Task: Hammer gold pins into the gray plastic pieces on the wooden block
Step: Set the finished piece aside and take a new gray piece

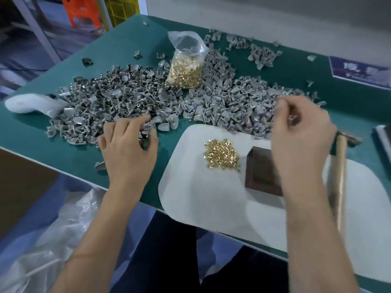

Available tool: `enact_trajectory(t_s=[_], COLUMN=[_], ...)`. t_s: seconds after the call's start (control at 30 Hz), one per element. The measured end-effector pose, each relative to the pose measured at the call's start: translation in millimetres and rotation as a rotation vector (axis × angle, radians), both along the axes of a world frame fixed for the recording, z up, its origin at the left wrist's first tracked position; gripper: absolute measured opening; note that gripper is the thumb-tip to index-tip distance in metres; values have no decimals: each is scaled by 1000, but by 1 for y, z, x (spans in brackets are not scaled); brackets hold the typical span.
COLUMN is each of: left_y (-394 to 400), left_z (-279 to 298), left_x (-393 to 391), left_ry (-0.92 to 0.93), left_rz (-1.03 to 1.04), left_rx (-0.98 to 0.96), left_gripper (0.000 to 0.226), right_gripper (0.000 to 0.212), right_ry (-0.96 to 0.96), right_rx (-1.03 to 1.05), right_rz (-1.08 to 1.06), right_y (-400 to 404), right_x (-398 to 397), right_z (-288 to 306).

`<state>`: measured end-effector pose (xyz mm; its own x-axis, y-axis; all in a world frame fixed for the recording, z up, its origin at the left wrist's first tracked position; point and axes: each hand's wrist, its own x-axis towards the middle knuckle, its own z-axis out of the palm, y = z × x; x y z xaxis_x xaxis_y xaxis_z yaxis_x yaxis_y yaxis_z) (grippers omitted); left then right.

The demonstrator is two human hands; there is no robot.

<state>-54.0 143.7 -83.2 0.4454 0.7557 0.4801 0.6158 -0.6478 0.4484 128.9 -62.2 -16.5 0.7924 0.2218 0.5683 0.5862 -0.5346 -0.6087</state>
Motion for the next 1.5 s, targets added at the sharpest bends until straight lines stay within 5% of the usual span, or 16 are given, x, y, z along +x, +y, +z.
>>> enact_trajectory(t_s=[0.27, 0.53, 0.67, 1.03, 1.5], left_y=[-12, -65, -93, -91, -84], left_z=[-1, 22, 31, 39, 39], left_x=[2, 55, 103, 186, 180], left_ry=[-136, -253, -28, 368, 357], left_rz=[-214, -530, -792, -678, -723], left_rx=[185, 54, -188, -166, -59], left_gripper=[18, 15, 11, 16, 23], right_gripper=[41, 52, 38, 31, 26], right_ry=[458, 302, 351, 341, 321], right_rx=[-375, -341, -450, -614, -546], right_rz=[-722, -571, -521, -526, -620], right_y=[-135, -131, -127, -131, -201], right_x=[60, 47, 48, 75, 109], right_z=[-46, -49, -51, -50, -43])
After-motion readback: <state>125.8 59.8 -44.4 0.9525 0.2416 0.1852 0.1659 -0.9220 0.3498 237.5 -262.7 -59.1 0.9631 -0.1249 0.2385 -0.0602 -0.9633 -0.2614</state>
